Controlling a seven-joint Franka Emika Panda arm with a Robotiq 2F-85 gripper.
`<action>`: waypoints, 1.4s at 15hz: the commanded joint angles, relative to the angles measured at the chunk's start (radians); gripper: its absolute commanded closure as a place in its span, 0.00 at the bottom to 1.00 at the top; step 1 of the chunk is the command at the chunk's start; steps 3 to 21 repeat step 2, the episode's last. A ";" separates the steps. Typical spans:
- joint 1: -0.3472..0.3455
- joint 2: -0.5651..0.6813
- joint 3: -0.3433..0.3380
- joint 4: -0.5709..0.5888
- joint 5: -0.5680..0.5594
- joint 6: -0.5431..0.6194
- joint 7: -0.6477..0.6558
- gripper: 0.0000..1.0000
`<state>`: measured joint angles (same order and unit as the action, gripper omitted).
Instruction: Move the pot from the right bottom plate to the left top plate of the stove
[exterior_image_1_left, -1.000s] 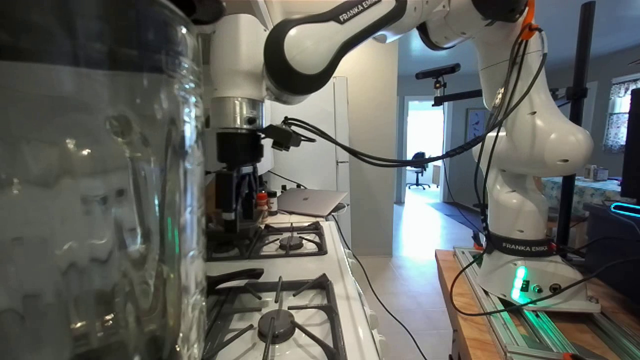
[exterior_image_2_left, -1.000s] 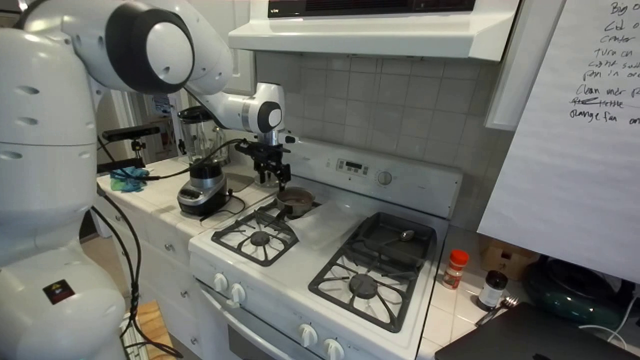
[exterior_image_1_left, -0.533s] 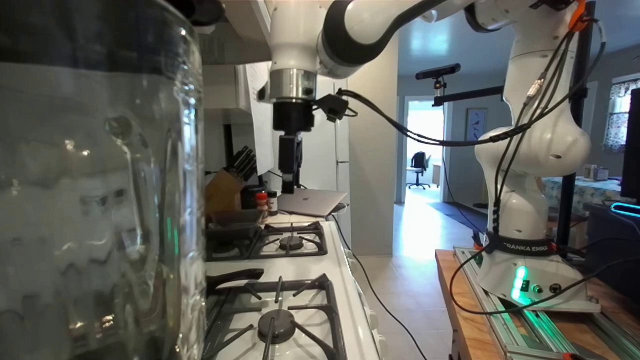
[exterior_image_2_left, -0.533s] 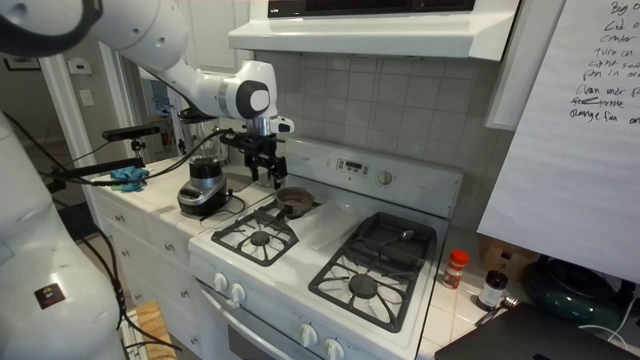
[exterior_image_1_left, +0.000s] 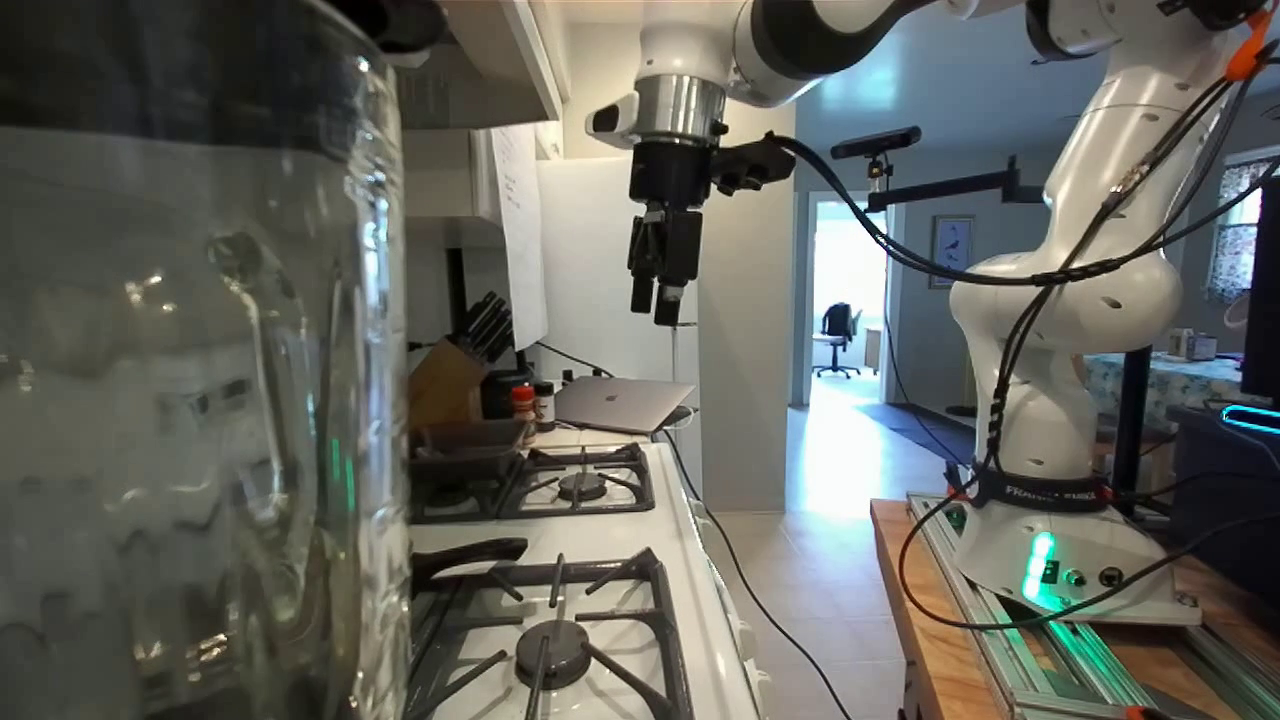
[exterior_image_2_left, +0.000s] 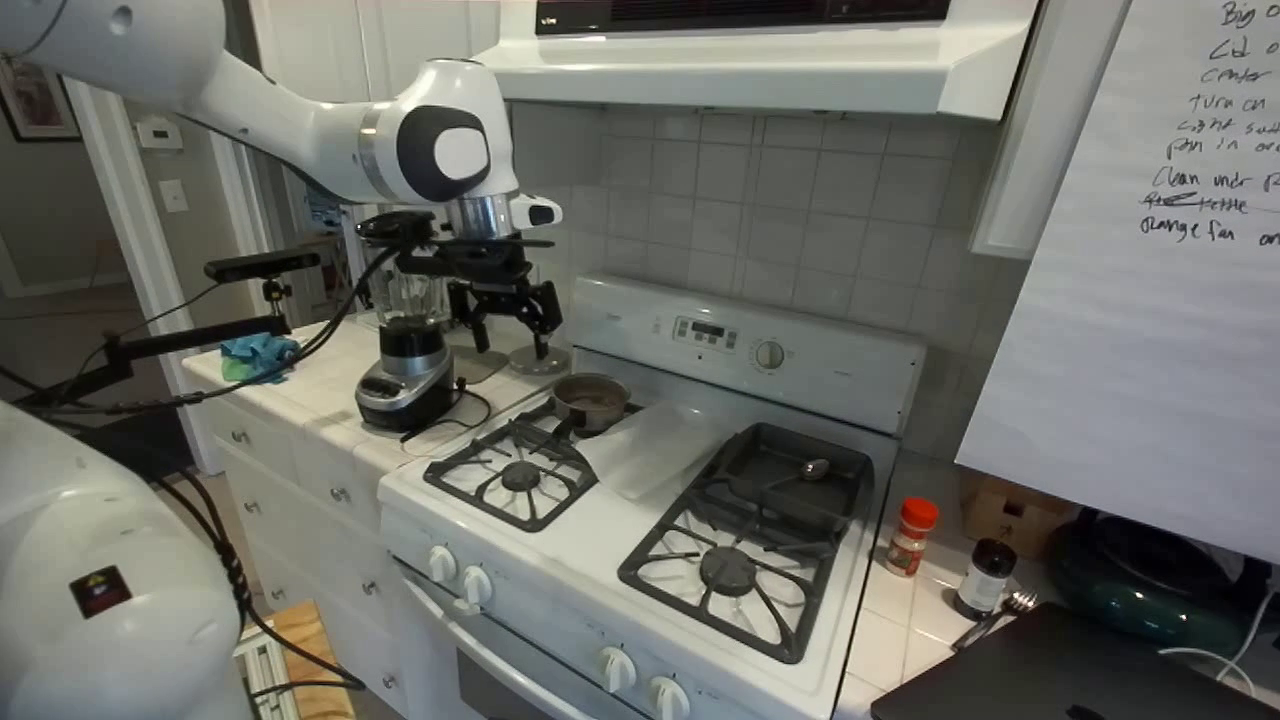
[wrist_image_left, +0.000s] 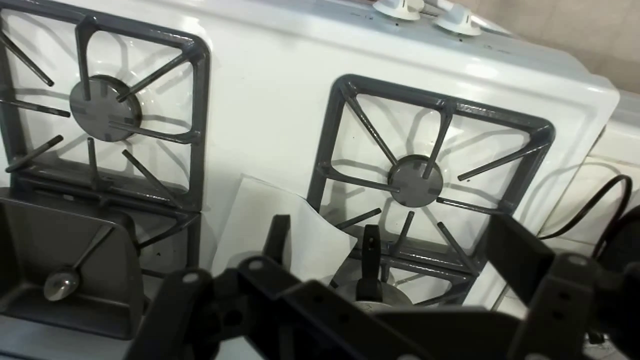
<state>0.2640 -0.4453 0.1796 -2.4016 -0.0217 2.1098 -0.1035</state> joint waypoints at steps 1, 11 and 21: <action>-0.005 -0.005 0.005 -0.004 0.003 -0.002 -0.007 0.00; -0.005 -0.005 0.005 -0.005 0.003 -0.002 -0.009 0.00; -0.005 -0.005 0.005 -0.005 0.003 -0.002 -0.009 0.00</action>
